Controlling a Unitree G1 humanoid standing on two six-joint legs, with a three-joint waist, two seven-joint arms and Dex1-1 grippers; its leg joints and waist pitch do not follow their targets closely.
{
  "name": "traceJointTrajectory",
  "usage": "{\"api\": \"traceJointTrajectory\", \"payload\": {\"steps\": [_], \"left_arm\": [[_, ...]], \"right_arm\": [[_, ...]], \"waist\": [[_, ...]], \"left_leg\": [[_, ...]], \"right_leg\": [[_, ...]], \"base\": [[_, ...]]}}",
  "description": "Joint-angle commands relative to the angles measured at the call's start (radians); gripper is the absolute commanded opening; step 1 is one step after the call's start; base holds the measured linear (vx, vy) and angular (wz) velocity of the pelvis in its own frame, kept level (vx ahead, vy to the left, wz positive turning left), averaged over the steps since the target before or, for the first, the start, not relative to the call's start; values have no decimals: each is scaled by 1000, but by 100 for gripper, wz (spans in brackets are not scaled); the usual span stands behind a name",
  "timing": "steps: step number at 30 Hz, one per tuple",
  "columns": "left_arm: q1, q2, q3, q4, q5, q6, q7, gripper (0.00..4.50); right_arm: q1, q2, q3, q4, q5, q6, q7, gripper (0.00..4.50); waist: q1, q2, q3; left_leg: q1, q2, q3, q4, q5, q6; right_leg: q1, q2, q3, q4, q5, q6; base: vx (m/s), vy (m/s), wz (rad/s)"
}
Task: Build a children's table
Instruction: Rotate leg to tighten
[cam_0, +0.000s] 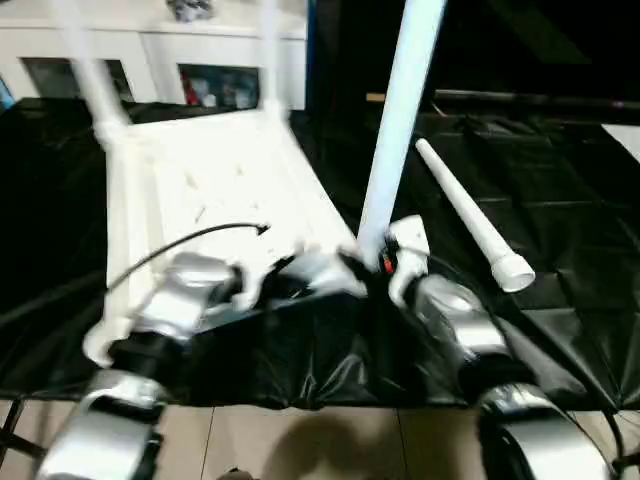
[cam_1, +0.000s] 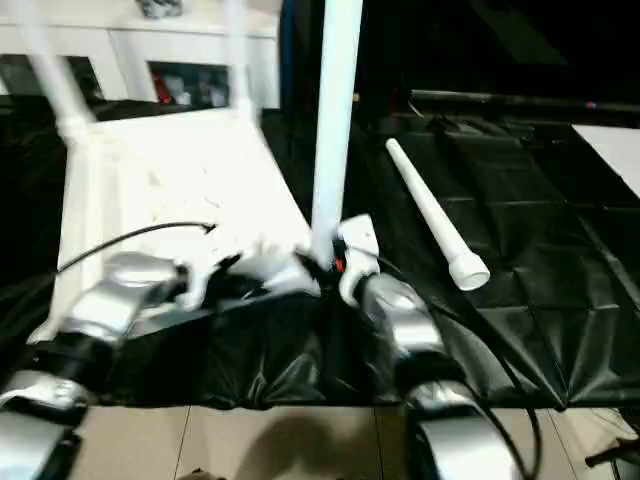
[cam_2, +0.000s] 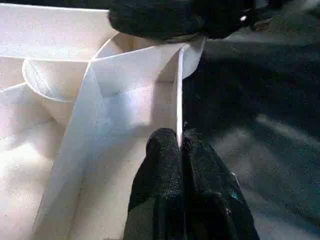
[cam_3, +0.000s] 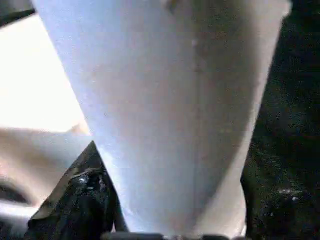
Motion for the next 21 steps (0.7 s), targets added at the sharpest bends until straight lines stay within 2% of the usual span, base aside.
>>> {"api": "traceJointTrajectory", "payload": {"steps": [1, 3, 5, 6, 9, 10, 12, 14, 16, 19, 20, 21], "left_arm": [[3, -72, -27, -67, -52, -15, -12, 0], [4, -70, -29, -64, -51, -22, -14, 0], [3, -54, -30, -56, -52, -34, -25, 0], [3, -49, -29, -56, -53, -37, -29, 0], [6, -34, -29, -60, -59, -37, -50, 0], [9, -17, -32, -61, -62, -51, -79, 0], [11, -4, -35, -58, -64, -60, -102, 0], [12, 26, -42, -45, -65, -84, -151, 0], [10, 35, -44, -38, -65, -92, -163, 0], [-2, 62, -48, -9, -66, -118, -211, 0], [-7, 71, -49, 2, -68, -126, -231, 0], [-7, 71, -49, 2, -68, -126, -231, 0]], "right_arm": [[-2, 33, 27, 48, -55, -35, -50, 341], [-4, 39, 18, 47, -39, -53, -33, 341], [-9, 35, 19, 46, -23, -63, 22, 363], [-11, 32, 21, 47, -21, -68, 37, 377], [-16, 18, 36, 48, -18, -79, 89, 385], [-18, 2, 55, 44, -18, -70, 154, 385], [-17, -10, 71, 41, -19, -70, 216, 385], [6, -33, 119, 5, -6, -71, 417, 385], [16, -41, 134, -13, 1, -68, 488, 385], [49, -73, 187, -87, 32, -25, 704, 385], [60, -88, 208, -110, 39, -10, 775, 385], [60, -88, 208, -110, 39, -10, 775, 385]], "waist": [[6, 2, -66], [7, 3, -68], [9, 7, -68], [8, 6, -67], [7, 8, -64], [6, 8, -63], [6, 9, -63], [7, 8, -62], [14, 10, -63], [18, 7, -64], [22, 5, -64], [24, 6, -63]], "left_leg": [[1, 50, -25, -58, -221, 26], [0, 50, -23, -57, -190, 44], [1, 51, -22, -55, -171, 60], [-2, 50, -22, -54, -176, 69], [0, 52, -23, -56, -198, 70], [1, 52, -23, -56, -216, 65], [2, 54, -24, -57, -222, 61], [1, 54, -24, -57, -229, 62], [-2, 59, -21, -54, -217, 76], [-1, 58, -21, -52, -208, 84], [1, 60, -20, -51, -205, 91], [1, 59, -20, -52, -204, 93]], "right_leg": [[50, -76, 61, -70, -238, -192], [52, -73, 61, -65, -195, -204], [52, -71, 61, -60, -149, -219], [56, -71, 60, -59, -145, -223], [55, -72, 59, -64, -178, -222], [56, -73, 59, -67, -211, -217], [55, -73, 60, -68, -221, -215], [55, -72, 58, -68, -228, -214], [57, -70, 58, -63, -206, -216], [59, -70, 56, -60, -190, -226], [56, -70, 57, -60, -188, -225], [55, -70, 57, -60, -191, -226]], "base": [[0, 0, 0], [0, 0, 0], [0, 0, 0], [0, 0, 0], [0, 0, 0], [0, 0, 0], [0, 0, 0], [0, 0, 0], [0, 0, 0], [0, 0, 0], [0, 0, 0], [0, 0, 0]]}}
